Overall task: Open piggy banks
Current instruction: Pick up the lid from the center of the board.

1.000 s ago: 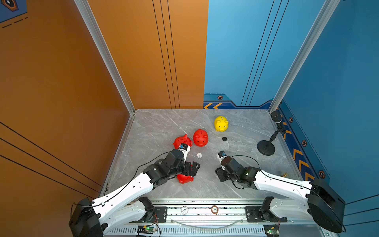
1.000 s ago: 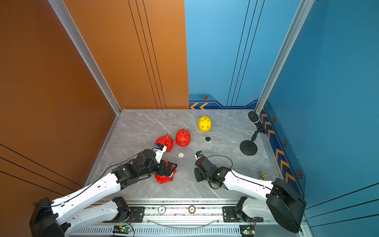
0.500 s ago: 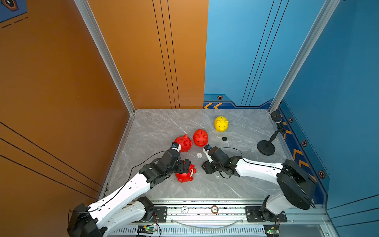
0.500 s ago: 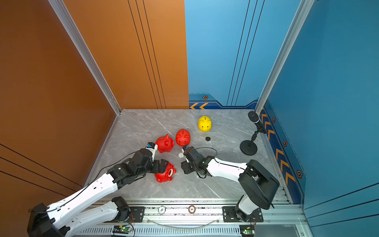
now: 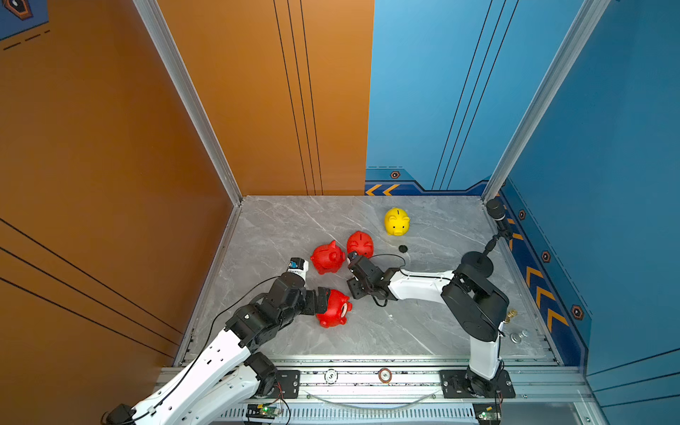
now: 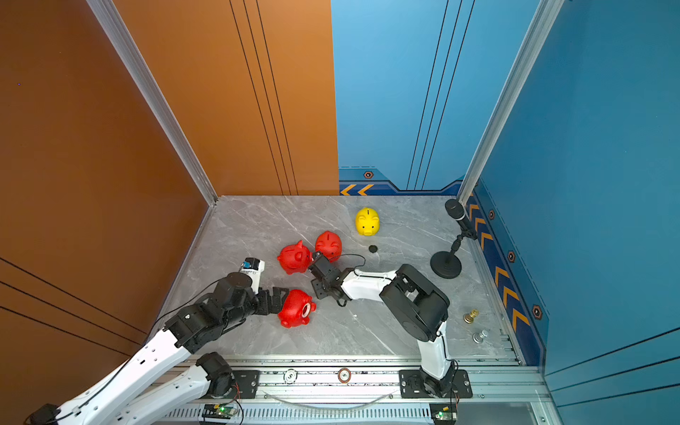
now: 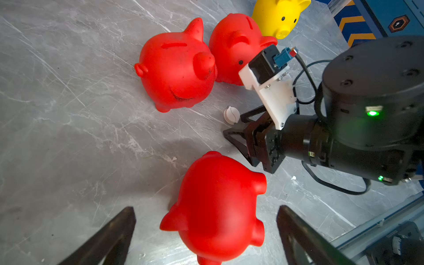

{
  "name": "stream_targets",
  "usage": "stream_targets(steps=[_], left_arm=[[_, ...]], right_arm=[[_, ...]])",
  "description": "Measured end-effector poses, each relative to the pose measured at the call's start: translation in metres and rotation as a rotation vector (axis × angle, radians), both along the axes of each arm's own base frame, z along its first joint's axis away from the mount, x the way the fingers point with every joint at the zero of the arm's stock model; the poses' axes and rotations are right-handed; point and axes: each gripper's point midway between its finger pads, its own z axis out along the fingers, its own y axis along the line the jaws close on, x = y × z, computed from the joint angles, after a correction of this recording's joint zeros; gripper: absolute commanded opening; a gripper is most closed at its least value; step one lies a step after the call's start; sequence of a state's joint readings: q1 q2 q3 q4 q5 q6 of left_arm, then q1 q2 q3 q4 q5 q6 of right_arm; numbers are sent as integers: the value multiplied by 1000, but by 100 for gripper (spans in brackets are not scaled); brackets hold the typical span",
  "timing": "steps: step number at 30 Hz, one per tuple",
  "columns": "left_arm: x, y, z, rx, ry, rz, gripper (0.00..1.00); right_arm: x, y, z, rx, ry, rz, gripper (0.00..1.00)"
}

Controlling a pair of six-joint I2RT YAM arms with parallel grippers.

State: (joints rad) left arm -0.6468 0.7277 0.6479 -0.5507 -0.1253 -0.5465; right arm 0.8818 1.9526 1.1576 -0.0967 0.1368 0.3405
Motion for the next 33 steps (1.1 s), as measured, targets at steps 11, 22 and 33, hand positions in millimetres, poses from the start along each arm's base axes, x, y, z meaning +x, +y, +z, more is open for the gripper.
stream_targets(steps=[11,22,33], left_arm=[[2,2,-2,4,9,10,98],[-1,-14,-15,-2,62,-55,98],[-9,-70,-16,60,0,-281,98]], right_arm=[[14,0,-1,6,-14,-30,45],[24,-1,1,52,-37,-38,32],[0,-53,37,269,111,-64,32]])
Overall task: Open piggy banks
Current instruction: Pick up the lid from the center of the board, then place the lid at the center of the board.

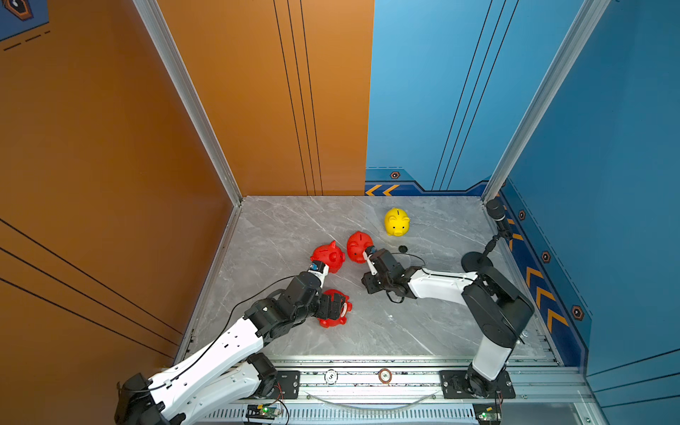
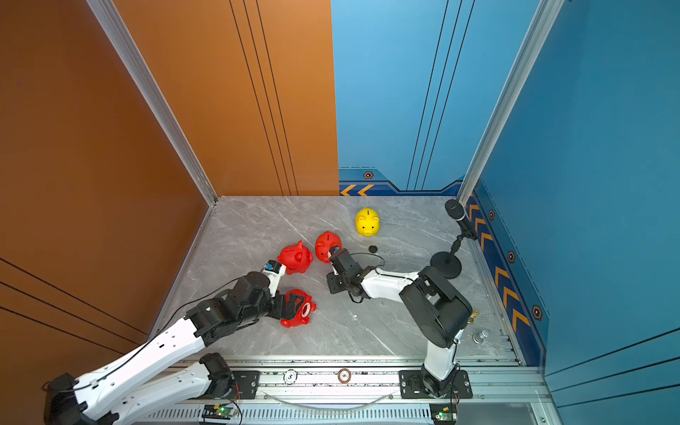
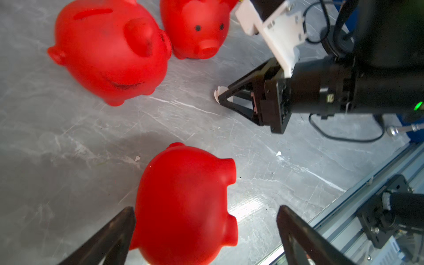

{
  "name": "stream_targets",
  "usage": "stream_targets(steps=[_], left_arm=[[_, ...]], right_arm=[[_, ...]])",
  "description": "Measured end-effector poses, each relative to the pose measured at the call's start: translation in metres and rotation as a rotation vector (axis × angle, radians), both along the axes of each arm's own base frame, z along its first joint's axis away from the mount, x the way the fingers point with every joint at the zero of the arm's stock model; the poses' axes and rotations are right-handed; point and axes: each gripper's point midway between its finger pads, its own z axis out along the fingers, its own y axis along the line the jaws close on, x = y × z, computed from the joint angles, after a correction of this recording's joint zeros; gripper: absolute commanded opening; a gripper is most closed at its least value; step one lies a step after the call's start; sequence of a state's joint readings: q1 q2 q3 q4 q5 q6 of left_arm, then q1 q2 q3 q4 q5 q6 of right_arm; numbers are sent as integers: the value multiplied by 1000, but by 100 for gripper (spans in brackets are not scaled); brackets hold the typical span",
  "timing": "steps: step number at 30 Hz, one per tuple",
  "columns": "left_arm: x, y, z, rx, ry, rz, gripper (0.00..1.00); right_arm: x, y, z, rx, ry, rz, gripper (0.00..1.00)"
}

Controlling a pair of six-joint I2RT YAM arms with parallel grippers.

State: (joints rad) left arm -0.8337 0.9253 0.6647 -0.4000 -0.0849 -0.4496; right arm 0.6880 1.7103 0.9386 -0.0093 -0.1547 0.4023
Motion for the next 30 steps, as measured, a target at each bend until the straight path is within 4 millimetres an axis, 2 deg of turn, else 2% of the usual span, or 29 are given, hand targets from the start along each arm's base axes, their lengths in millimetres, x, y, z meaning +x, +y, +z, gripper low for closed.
stream_targets(steps=[4,7,11,14,17,21,25,30], left_arm=[[-13,-48,10,45,-149,-193,98],[-19,-80,18,55,-277,-305,98],[-19,-106,30,41,-428,-376,98],[-21,-117,37,11,-521,-414,98],[-24,-129,45,-19,-592,-446,98],[-27,-141,58,-64,-663,-472,98],[-28,-150,60,-77,-693,-490,100],[-28,-158,52,-68,-688,-514,95]], right_arm=[[-2,-24,42,161,70,-22,32],[-20,-41,74,271,117,-12,32],[-51,-58,113,409,177,21,32],[-74,-63,132,481,223,58,32],[-98,-63,142,539,275,98,33],[-122,-63,144,597,350,121,33],[-136,-62,145,630,398,128,33],[-145,-60,152,659,420,134,33]])
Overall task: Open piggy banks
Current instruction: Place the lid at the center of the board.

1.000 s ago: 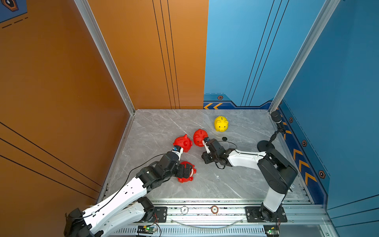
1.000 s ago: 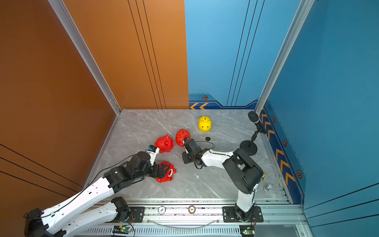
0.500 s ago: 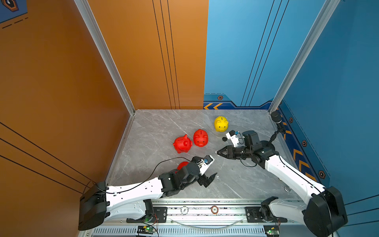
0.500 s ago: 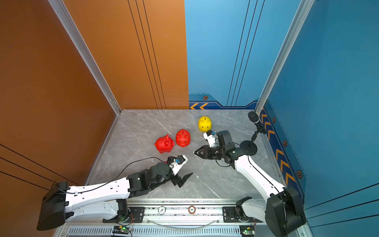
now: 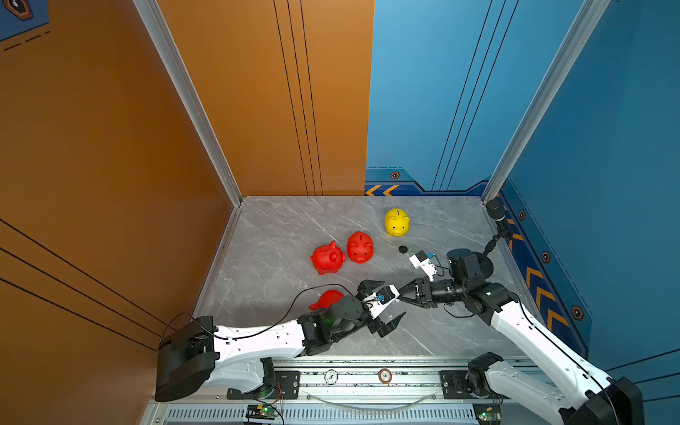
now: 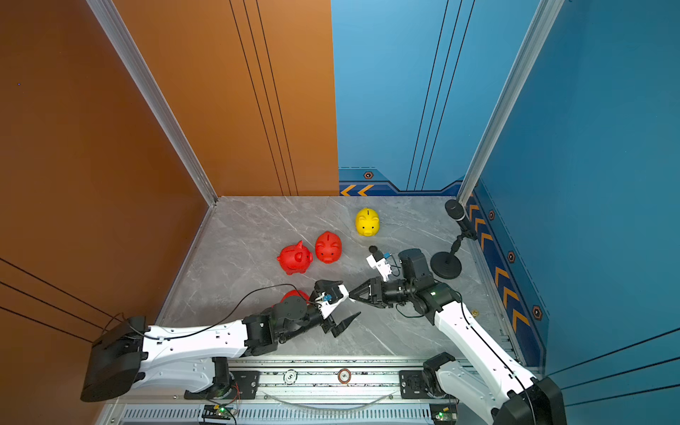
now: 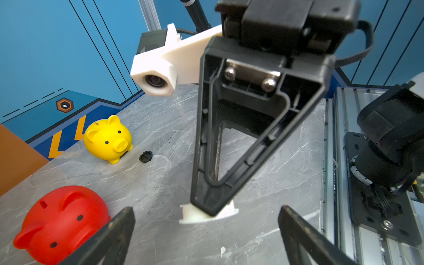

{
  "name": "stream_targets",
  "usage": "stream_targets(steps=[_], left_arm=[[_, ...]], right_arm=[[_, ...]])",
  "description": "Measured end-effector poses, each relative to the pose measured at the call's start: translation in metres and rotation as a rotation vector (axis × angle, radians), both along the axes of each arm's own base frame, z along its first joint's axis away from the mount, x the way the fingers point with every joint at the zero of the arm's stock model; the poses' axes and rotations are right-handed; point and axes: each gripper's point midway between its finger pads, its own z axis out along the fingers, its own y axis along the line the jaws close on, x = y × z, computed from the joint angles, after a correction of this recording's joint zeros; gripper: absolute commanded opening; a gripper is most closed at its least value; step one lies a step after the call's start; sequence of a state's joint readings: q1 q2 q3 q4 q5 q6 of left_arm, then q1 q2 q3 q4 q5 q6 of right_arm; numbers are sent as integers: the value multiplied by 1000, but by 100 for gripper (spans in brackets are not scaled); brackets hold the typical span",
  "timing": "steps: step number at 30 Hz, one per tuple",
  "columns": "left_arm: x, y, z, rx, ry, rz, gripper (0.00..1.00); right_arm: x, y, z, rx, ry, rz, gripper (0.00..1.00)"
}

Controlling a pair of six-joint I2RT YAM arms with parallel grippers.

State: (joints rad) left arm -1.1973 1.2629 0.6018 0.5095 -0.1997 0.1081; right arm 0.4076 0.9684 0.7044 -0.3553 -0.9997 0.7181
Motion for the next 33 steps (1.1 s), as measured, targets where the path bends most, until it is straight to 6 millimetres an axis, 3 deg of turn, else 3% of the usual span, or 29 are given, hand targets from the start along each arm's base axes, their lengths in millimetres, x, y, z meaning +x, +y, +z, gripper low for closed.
stream_targets(steps=[5,14,33], left_arm=[[1,-4,1,0,-1,-1,90],[3,-7,5,-14,-6,-2,68],[6,-1,8,-43,51,19,48]], right_arm=[[-4,4,4,11,4,11,33],[-6,6,1,12,19,13,33],[1,-1,-2,1,-4,-12,34]])
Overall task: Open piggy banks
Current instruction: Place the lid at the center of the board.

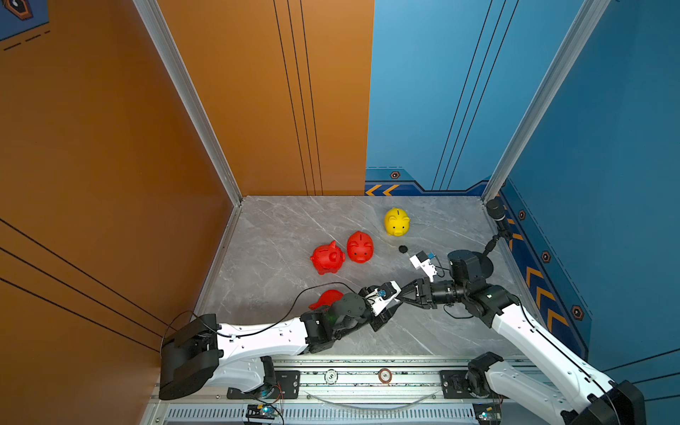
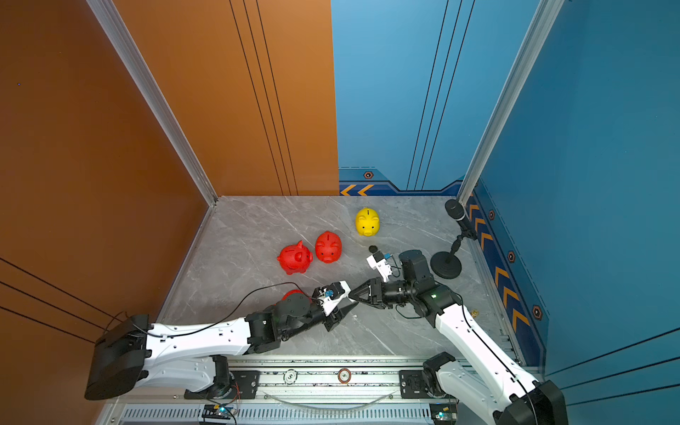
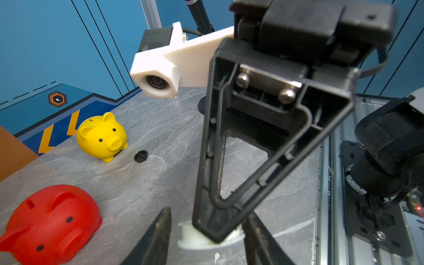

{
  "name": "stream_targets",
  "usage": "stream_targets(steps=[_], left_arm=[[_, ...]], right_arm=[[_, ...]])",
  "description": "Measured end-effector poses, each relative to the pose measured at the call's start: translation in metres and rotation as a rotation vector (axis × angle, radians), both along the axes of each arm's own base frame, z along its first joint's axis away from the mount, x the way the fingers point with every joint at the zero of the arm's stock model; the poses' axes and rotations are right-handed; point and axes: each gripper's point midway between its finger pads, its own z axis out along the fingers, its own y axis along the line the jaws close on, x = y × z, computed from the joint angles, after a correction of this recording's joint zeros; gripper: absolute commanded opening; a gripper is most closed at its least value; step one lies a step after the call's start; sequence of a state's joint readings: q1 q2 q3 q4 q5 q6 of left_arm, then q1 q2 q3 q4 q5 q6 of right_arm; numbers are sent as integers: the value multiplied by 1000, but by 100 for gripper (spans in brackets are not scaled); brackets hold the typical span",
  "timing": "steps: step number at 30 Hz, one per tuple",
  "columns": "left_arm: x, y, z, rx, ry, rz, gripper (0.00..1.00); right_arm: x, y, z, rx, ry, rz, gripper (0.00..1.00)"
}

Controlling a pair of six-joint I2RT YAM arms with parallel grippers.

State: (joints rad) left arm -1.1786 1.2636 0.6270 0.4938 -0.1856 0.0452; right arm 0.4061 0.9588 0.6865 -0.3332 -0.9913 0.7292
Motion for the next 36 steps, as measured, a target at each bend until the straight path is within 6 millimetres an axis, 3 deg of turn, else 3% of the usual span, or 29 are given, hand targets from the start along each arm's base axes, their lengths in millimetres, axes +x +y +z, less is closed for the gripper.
stream_targets(steps=[5,8,11,22,27,32,34,36], left_arm=[[-1,0,-1,-6,22,-14,44],[0,1,-1,-8,29,-18,50],[1,1,-2,-12,38,-13,50],[1,-3,-6,-6,71,-30,35],[5,1,-13,13,92,-14,32],[10,8,-25,49,139,9,31],[12,9,-30,68,169,17,30],[15,10,-38,92,214,26,30]], right_arm=[[0,0,-1,-1,0,-2,34],[0,0,-1,-1,1,-2,34],[0,0,-1,-1,1,-2,34],[3,-4,-3,-7,-1,-23,37],[6,-4,-5,-6,3,-25,51],[21,-12,-12,-17,3,-63,65],[30,-18,-18,-36,-1,-91,83],[41,-25,-26,-79,-20,-129,89]])
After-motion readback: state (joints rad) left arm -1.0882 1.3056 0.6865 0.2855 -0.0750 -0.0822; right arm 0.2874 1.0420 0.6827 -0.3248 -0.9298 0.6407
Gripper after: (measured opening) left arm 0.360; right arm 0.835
